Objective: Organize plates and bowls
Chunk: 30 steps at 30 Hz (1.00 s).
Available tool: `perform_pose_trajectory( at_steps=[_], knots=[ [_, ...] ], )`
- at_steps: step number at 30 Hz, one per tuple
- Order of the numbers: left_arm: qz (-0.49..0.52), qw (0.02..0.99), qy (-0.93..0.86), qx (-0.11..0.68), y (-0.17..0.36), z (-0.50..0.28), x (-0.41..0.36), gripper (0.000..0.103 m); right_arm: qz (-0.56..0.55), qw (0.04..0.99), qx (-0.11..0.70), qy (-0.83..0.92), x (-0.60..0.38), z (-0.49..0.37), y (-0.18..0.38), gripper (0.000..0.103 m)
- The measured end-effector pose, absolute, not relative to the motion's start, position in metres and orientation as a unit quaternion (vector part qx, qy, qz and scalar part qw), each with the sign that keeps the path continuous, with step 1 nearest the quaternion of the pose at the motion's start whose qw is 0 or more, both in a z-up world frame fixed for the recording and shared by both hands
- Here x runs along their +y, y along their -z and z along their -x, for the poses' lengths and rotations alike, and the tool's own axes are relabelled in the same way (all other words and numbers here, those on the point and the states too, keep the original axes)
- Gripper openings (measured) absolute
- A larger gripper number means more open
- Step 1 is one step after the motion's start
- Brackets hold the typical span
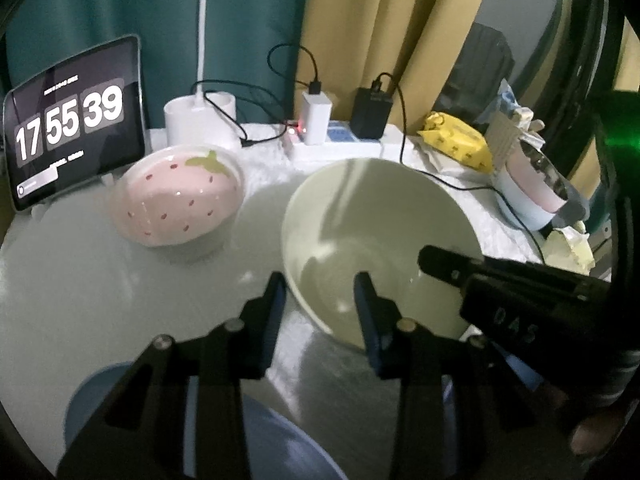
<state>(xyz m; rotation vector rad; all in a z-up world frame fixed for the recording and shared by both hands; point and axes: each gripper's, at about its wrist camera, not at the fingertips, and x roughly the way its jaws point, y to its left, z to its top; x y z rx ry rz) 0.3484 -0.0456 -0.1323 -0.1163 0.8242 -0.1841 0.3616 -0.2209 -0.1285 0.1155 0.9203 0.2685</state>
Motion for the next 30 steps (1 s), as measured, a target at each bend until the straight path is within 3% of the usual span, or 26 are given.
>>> perform_pose_trajectory(
  at_steps=[30],
  knots=[
    [0.054, 0.935, 0.097, 0.338, 0.071, -0.282, -0.054, 0.036, -0.058, 0.919, 0.365, -0.140, -0.241, -0.293, 0.070, 0.018]
  ],
)
